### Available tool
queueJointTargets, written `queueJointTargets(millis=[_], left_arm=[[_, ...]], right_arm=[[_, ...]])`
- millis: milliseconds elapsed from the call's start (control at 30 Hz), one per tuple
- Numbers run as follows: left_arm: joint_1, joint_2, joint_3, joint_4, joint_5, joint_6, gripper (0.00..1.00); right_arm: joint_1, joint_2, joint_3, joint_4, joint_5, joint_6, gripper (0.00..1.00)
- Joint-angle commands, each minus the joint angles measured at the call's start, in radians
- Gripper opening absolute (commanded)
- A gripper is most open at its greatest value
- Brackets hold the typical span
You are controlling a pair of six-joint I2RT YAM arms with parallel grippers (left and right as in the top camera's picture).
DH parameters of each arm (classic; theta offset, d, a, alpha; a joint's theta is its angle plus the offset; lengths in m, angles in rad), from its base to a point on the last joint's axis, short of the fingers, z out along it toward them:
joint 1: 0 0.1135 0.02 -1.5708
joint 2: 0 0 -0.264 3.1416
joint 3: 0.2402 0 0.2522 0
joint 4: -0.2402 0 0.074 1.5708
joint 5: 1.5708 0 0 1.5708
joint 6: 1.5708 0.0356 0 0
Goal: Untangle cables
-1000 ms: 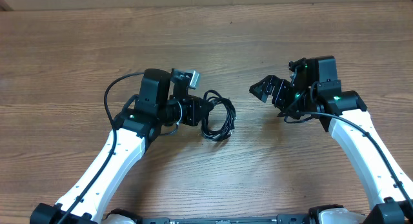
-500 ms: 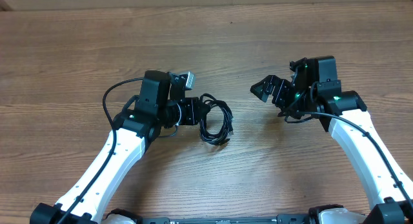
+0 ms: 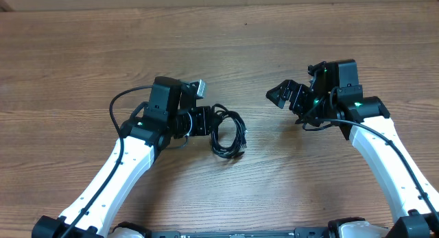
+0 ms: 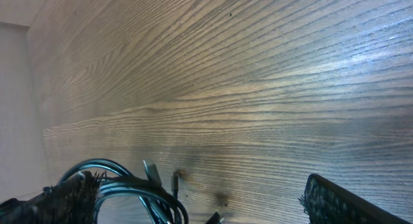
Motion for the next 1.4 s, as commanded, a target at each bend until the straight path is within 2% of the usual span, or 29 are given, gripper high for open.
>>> queueJointTargets(millis=[0, 200, 400, 1367], left_arm=[[-0.007, -0.011, 0.018, -0.041, -0.012, -0.013, 0.04], [-0.035, -0.011, 0.018, -0.159, -0.164, -0.132, 0.04], [-0.059, -0.011, 0.018, -0.131, -0.223, -0.224, 0.04], [-0.059, -0.011, 0.018, -0.084, -0.236, -0.158, 0.04]], right_arm=[[-0.003, 0.003, 0.023, 0.006, 0.01, -0.001, 1.0], [-0.003, 0.003, 0.023, 0.006, 0.01, -0.001, 1.0], [-0.003, 0.003, 0.023, 0.006, 0.01, -0.001, 1.0], [-0.003, 0.003, 0.023, 0.006, 0.01, -0.001, 1.0]])
